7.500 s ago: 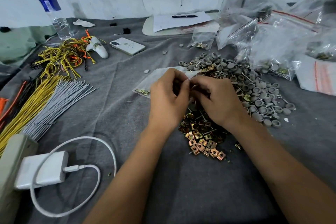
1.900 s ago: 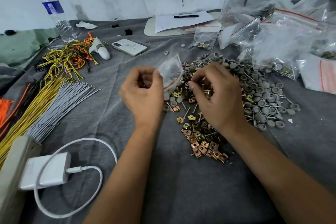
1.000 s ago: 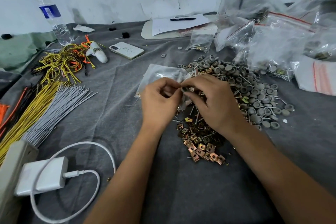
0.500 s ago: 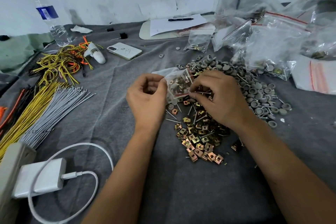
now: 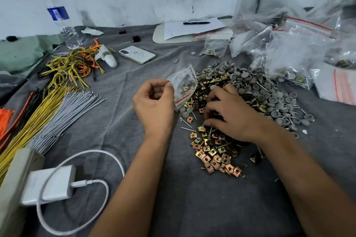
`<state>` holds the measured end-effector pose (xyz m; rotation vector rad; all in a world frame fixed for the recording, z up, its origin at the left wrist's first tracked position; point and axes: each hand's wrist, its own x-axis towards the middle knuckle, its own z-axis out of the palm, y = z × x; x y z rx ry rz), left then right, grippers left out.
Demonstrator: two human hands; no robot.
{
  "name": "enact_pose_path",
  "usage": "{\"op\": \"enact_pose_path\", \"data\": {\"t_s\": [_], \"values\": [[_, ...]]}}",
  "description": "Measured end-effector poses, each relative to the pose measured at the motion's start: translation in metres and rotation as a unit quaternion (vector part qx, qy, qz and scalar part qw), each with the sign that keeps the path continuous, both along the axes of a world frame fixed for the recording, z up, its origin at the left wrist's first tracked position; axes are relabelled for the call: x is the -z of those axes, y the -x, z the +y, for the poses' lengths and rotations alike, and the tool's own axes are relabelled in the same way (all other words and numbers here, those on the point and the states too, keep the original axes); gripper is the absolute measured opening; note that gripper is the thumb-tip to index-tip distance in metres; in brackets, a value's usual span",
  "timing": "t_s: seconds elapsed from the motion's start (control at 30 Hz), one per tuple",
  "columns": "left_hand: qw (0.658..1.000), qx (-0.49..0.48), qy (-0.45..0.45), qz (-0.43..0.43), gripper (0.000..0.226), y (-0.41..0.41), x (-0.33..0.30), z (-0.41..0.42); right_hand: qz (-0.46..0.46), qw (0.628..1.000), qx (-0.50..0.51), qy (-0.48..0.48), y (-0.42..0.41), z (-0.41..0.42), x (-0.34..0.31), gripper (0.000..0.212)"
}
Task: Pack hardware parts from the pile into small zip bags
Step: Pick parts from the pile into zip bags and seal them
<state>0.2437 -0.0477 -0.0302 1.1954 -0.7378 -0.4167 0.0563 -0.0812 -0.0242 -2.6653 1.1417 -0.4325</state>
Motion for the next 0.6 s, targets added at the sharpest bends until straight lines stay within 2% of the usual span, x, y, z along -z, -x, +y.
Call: {"op": "enact_pose_path", "data": {"t_s": [0.13,0.2,0.3,0.4,0.5,0.6], "values": [[1.0,0.007,-0.006,-0.006,0.015,0.001,0.0,0.001,0.046,0.999,0.003,-0.011,-0.002,0.004,-0.003,0.018],[1.0,0.016,-0.014,-0.009,0.013,0.001,0.002,0.0,0.036,0.999,0.01,0.007,-0.005,0.006,-0.002,0.018],[0.998,0.043,-0.032,-0.03,0.016,0.005,0.004,-0.002,-0.115,0.992,0.047,0.013,-0.005,0.007,-0.004,0.009],[0.991,0.092,-0.048,-0.081,0.016,0.011,0.005,0.001,-0.256,0.961,0.1,0.034,-0.002,0.005,-0.006,0.005],[0.98,0.127,-0.053,-0.14,0.013,0.018,0.006,0.004,-0.312,0.942,0.099,0.078,0.002,0.004,-0.008,0.008],[0.974,0.142,-0.06,-0.167,0.012,0.024,0.005,0.006,-0.296,0.948,0.064,0.093,0.001,0.005,-0.007,0.009]]}}
